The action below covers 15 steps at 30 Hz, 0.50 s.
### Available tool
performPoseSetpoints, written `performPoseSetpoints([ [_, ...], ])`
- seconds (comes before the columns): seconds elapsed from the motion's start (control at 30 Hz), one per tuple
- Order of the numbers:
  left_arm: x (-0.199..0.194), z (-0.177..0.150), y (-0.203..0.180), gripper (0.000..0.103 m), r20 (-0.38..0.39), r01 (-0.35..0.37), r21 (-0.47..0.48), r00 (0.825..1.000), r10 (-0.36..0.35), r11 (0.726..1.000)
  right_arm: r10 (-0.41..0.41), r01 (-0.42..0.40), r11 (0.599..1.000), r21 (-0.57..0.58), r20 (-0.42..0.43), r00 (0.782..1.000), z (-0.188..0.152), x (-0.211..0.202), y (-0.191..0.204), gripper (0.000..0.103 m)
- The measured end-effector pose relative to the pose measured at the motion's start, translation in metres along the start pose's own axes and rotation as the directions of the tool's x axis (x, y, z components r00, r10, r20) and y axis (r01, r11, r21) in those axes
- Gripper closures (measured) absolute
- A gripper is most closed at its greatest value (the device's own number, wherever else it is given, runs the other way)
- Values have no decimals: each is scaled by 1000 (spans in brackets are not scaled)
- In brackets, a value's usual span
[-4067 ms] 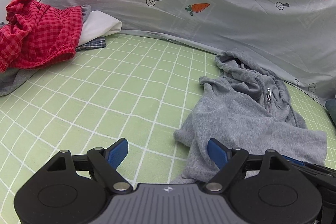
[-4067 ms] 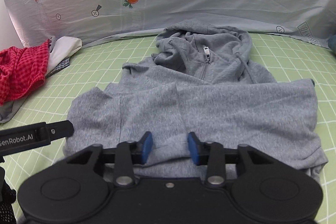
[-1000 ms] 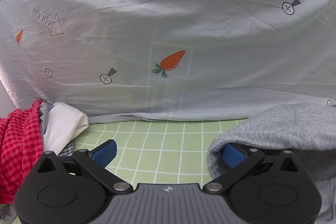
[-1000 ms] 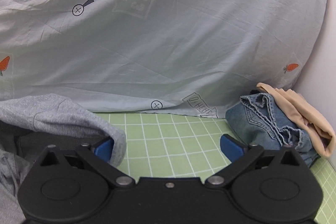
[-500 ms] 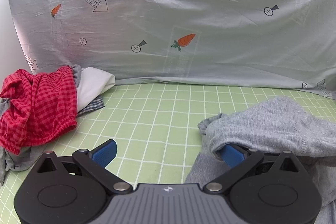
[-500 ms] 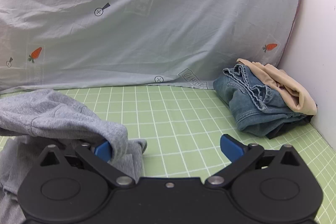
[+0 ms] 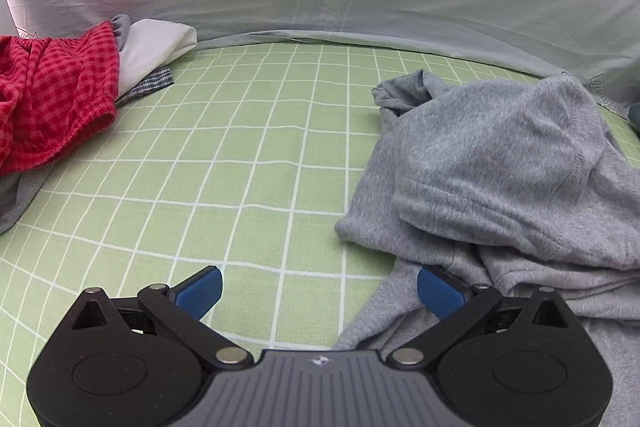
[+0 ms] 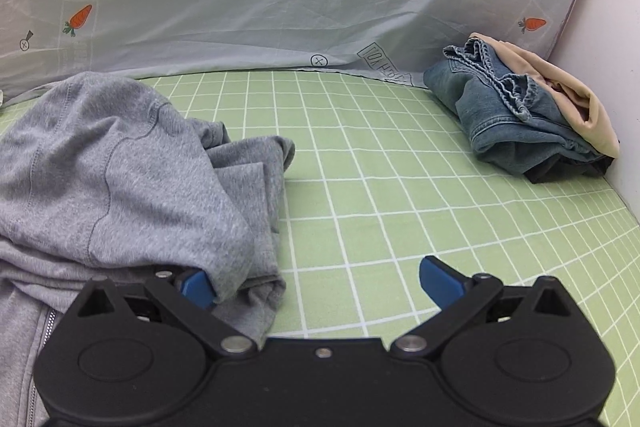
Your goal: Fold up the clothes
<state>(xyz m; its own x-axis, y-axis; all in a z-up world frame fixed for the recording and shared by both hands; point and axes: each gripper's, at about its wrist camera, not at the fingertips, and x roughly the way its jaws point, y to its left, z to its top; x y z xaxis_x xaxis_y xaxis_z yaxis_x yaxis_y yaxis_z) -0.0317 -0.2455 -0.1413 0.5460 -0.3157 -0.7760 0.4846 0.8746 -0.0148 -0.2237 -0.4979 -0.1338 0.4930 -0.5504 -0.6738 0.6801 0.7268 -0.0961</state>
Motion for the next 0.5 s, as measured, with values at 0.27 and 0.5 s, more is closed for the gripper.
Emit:
performPoseSetpoints([
  [0.27, -33, -27, 17, 1, 28, 40, 15, 999, -41, 999, 48, -47, 998, 34, -18, 999, -33, -34, 3, 0],
  [0.5, -46, -62, 30, 1, -42, 43, 32, 998, -42, 999, 110, -104, 992, 69, -82, 991, -69, -50, 6, 0],
])
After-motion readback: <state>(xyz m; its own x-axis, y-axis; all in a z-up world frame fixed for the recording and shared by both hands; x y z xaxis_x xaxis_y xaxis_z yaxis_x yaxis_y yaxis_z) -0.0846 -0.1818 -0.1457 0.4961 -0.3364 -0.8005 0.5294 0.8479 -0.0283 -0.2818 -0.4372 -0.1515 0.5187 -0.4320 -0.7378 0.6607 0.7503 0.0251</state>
